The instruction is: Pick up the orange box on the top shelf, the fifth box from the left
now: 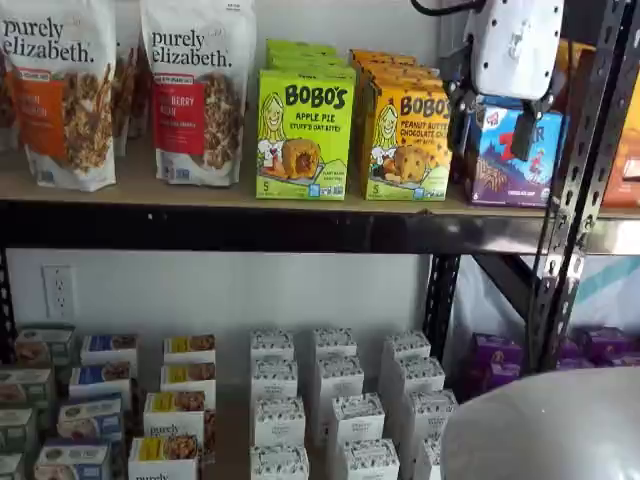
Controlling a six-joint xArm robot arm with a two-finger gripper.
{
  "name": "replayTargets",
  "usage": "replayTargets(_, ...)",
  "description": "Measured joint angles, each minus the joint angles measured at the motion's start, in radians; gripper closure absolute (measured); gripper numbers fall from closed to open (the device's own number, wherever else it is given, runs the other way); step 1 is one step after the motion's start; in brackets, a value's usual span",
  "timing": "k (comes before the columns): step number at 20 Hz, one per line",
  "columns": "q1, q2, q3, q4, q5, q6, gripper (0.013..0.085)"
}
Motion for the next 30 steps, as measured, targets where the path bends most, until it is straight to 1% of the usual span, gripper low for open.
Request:
replayTargets(1, 0.004, 0.016, -0.015, -0.005, 0.026, 0.002, 0.0130)
replayTargets(2, 0.016, 0.060, -0.058, -0.019, 0.102, 0.006, 0.0130)
replayTargets(3, 0.019, 0.083, -0.077, -0.022, 0.141, 0.008, 0.0130)
replayTargets(6, 0.012, 0.092, -0.086, -0.015, 0.157, 0.006, 0.0130)
replayTargets(10, 0.006, 0.094, -0.084, -0.011, 0.148, 0.002, 0.0130)
replayTargets(14, 0.002, 0.085, -0.067, -0.016, 0.102, -0.005, 0.0130)
replayTargets(18, 0.008, 0.066, -0.035, -0.034, 0.024, -0.006, 0.0130)
replayTargets(22, -0.003, 0.054, -0.005, -0.027, -0.056, -0.013, 0.0130)
replayTargets(23, -0.004, 0.055, 0.002, -0.029, -0.083, -0.014, 0.0130)
replayTargets(27, -0.001, 0.077, 0.008, -0.048, -0.144, -0.015, 0.0130)
replayTargets(28, -0.003, 0.083, 0.008, -0.048, -0.154, -0.017, 0.0130)
replayTargets(30, -0.019, 0.102, 0.004, -0.033, -0.173, -0.028, 0.0130)
